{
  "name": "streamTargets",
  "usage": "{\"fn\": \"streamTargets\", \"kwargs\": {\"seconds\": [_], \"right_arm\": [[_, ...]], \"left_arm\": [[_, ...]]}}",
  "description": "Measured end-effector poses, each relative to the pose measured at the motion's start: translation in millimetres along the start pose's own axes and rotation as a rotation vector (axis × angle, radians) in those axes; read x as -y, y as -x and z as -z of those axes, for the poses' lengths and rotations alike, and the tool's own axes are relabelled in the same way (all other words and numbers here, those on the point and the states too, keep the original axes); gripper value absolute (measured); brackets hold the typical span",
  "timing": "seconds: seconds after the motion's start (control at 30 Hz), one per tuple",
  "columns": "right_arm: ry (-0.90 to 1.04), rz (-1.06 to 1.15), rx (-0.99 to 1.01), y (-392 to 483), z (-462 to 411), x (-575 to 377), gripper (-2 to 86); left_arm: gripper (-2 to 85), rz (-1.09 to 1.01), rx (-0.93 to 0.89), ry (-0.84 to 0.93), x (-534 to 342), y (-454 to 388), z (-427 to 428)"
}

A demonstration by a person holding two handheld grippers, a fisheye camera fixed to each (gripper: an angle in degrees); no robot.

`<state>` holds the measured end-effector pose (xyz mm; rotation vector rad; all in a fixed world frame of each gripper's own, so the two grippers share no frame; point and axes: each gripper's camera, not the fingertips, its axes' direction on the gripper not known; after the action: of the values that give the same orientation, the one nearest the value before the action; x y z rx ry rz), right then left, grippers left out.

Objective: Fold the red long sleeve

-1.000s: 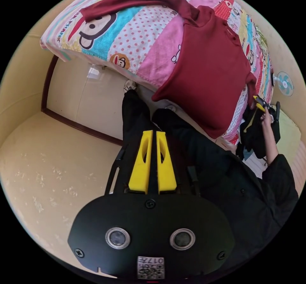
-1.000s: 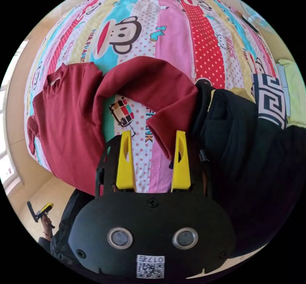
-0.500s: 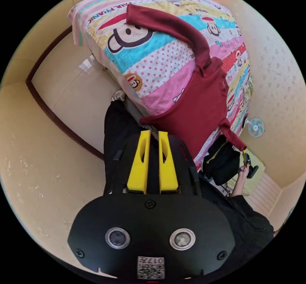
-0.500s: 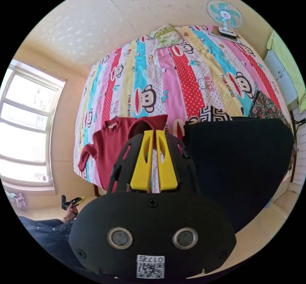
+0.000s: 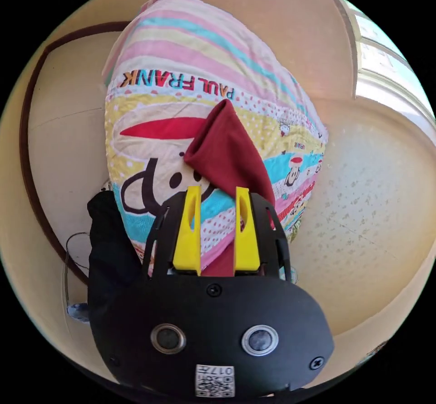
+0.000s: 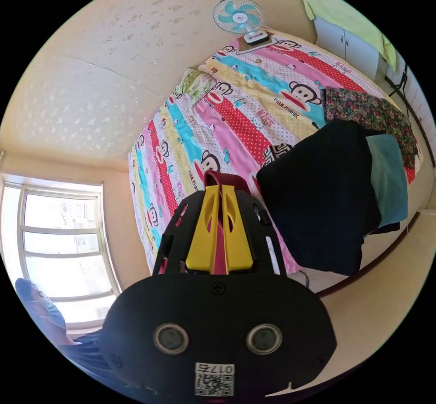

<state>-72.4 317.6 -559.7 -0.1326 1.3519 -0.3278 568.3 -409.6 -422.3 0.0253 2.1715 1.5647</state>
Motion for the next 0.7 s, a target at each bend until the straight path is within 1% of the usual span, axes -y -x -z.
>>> {"fn": "streamTargets", "kwargs": {"seconds": [0.07, 0.1, 0.13, 0.17, 0.3, 0.37, 0.4, 0.47, 0.5, 0.53, 0.57, 0.6, 0.63, 0.67, 0.7], "right_arm": [[0.045, 0.035, -0.01, 36.1, -21.8, 2.4, 0.7], [0.054, 0.044, -0.005, 46.0, -28.3, 2.9, 0.7], [0.075, 0.074, 0.02, 68.6, -43.6, 3.2, 0.7], [0.092, 0.126, 0.085, 94.0, -60.6, 2.1, 0.6], [0.192, 0.26, 0.222, 174.6, -129.4, -10.8, 0.6], [0.252, 0.347, 0.252, 216.7, -177.9, -26.4, 1.0], [0.263, 0.363, 0.242, 223.3, -189.1, -29.8, 1.1], [0.288, 0.414, 0.151, 229.2, -229.8, -38.0, 2.0], [0.297, 0.423, 0.111, 225.8, -239.6, -38.7, 2.5], [0.316, 0.434, 0.008, 215.9, -259.1, -40.0, 3.5], [0.328, 0.444, -0.106, 204.5, -279.0, -43.1, 5.3], [0.337, 0.454, -0.158, 198.9, -289.6, -45.3, 6.2], [0.371, 0.492, -0.254, 188.7, -314.2, -50.5, 7.7], [0.408, 0.527, -0.344, 178.3, -340.7, -55.2, 9.0], [0.423, 0.534, -0.384, 172.6, -354.0, -56.7, 9.6]], "left_arm": [[9.9, 0.057, -0.053, -0.011, 12.3, 9.7, -5.5], [7.3, 0.068, -0.082, -0.023, 15.5, 13.4, -6.3], [3.3, 0.051, -0.123, -0.027, 17.5, 15.6, -5.3], [3.1, 0.043, -0.138, -0.025, 18.2, 16.7, -3.9], [1.6, -0.098, -0.272, -0.004, 22.9, 9.5, 31.6], [1.2, -0.172, -0.283, -0.04, 24.5, 0.3, 63.1], [1.1, -0.219, -0.274, -0.07, 25.8, -6.1, 85.3], [0.9, -0.281, -0.256, -0.109, 28.7, -15.9, 117.4], [0.8, -0.319, -0.217, -0.12, 30.7, -23.7, 134.7], [0.7, -0.379, -0.174, -0.113, 31.0, -34.3, 146.4], [0.7, -0.416, -0.152, -0.102, 30.5, -40.1, 149.2], [0.7, -0.488, -0.107, -0.068, 27.6, -52.1, 150.6], [0.7, -0.525, -0.058, -0.042, 23.6, -60.5, 149.1], [0.7, -0.534, -0.038, -0.036, 21.4, -63.3, 148.2], [0.7, -0.547, -0.017, -0.025, 17.4, -66.5, 145.7]]}}
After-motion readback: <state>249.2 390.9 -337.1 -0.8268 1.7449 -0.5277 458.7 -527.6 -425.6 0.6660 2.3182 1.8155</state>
